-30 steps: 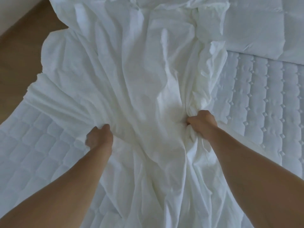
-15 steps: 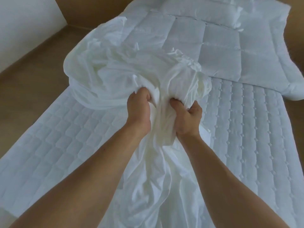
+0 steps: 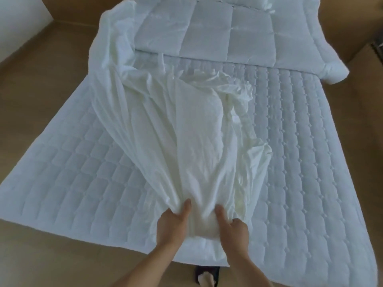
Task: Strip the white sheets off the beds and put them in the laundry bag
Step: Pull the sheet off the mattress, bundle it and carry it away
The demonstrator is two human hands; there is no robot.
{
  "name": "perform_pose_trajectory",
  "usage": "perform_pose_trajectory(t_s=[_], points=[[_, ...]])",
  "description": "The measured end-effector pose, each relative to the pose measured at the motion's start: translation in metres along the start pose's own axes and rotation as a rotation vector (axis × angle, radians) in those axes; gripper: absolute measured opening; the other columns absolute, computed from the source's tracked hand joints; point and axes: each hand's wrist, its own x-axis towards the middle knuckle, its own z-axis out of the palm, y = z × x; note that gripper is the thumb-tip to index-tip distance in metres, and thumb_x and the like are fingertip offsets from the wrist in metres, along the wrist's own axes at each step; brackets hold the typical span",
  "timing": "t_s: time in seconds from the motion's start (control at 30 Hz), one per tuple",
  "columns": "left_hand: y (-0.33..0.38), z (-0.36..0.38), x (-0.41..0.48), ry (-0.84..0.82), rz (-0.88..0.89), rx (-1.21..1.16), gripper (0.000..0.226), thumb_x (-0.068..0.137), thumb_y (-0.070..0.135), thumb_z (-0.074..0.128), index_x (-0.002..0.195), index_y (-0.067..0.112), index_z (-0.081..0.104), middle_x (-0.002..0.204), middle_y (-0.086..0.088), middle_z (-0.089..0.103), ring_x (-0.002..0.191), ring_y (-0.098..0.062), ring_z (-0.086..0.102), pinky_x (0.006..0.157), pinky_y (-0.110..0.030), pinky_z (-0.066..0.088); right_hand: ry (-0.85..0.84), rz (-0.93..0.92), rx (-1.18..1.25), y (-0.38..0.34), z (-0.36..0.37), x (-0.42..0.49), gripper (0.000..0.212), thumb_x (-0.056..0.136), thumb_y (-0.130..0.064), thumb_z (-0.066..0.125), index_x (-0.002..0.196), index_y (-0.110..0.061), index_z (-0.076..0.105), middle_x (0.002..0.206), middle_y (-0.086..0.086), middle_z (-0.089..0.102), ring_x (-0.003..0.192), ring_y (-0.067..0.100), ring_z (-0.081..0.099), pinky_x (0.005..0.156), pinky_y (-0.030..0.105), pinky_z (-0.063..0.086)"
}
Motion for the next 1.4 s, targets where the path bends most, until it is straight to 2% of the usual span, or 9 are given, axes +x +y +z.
perform_pose_trajectory(t_s=[0.17,0.27,0.37,0.47,0.63,0.9,1.13,1.3,1.4], points=[[-0.007,-0.009,0.021,0.183,0.218,0.547,0.065,0.079,0.066,0.063,0.118,0.016,0.047,0.119,-0.002,0.062,0.108,-0.025,0.060,0.093,-0.043,0.050,0.161,-0.028,-0.195,0.004,-0.007,0.013,0.074,0.075,-0.062,0.070,0.124,-0.011,0.048,0.114,0.003,0.060,0.106,0.025,0.058,0.096,0.046,0.049],[0.027,-0.011,0.034,0.370,0.552,0.588,0.095,0.080,0.059,0.064,0.152,0.019,0.016,0.157,-0.011,0.022,0.146,-0.032,0.019,0.114,-0.050,0.026,0.386,-0.375,-0.335,-0.031,-0.015,0.016,0.097,0.080,-0.057,0.066,0.155,-0.023,0.014,0.157,0.007,0.024,0.146,0.027,0.020,0.119,0.048,0.020],[0.054,-0.009,0.068,0.244,0.539,0.681,0.075,0.094,0.063,0.034,0.156,0.037,0.000,0.165,-0.001,-0.012,0.150,-0.027,-0.019,0.119,-0.060,0.009,0.265,-0.646,-0.567,-0.066,-0.010,0.036,0.092,0.085,-0.073,0.046,0.157,-0.039,0.000,0.165,-0.006,-0.006,0.152,0.019,-0.012,0.120,0.054,0.005],[0.050,0.000,0.102,0.121,0.349,0.720,0.070,0.090,0.074,0.016,0.153,0.049,-0.004,0.163,0.004,-0.024,0.147,-0.030,-0.029,0.114,-0.069,0.008,0.051,-0.577,-0.767,-0.069,-0.001,0.077,0.092,0.077,-0.089,0.032,0.152,-0.052,-0.006,0.163,-0.010,-0.023,0.148,0.021,-0.030,0.116,0.068,0.000],[-0.005,0.037,0.117,0.067,0.118,0.660,0.083,0.080,0.085,0.026,0.150,0.055,-0.007,0.161,0.004,-0.028,0.146,-0.037,-0.026,0.109,-0.075,0.011,-0.029,-0.339,-0.846,-0.018,0.019,0.119,0.104,0.064,-0.099,0.029,0.147,-0.056,-0.017,0.158,-0.007,-0.036,0.146,0.033,-0.031,0.110,0.075,0.004],[-0.007,0.054,0.148,0.248,-0.209,0.383,0.144,0.047,0.083,0.072,0.150,0.040,-0.019,0.163,-0.010,-0.006,0.149,-0.040,0.005,0.109,-0.068,0.023,0.039,-0.051,-0.490,-0.025,0.032,0.145,0.156,0.036,-0.082,0.078,0.142,-0.049,-0.031,0.162,0.006,-0.019,0.150,0.035,-0.007,0.112,0.070,0.018],[0.065,0.057,0.145,0.091,0.175,0.073,0.105,0.051,0.074,0.075,0.142,0.039,0.037,0.132,0.008,0.058,0.118,-0.021,0.060,0.097,-0.043,0.051,-0.117,-0.122,0.045,-0.078,0.017,0.134,0.133,0.052,-0.058,0.090,0.147,-0.059,-0.003,0.133,-0.007,0.054,0.111,0.022,0.058,0.092,0.039,0.050],[0.178,0.040,0.145,0.336,0.527,-0.204,0.090,0.069,0.066,0.073,0.142,0.026,0.038,0.124,0.017,0.061,0.118,-0.013,0.060,0.102,-0.037,0.047,-0.016,-0.507,0.274,-0.173,-0.005,0.127,0.112,0.064,-0.044,0.089,0.144,-0.061,0.014,0.108,-0.037,0.048,0.098,-0.010,0.051,0.083,0.019,0.043],[0.190,0.039,0.139,0.419,0.657,-0.173,0.077,0.081,0.063,0.063,0.140,0.020,0.041,0.118,0.015,0.062,0.114,-0.016,0.060,0.096,-0.030,0.047,0.067,-0.612,0.221,-0.185,0.001,0.127,0.107,0.068,-0.052,0.083,0.144,-0.062,0.009,0.129,-0.030,0.050,0.113,0.000,0.054,0.096,0.026,0.044]])
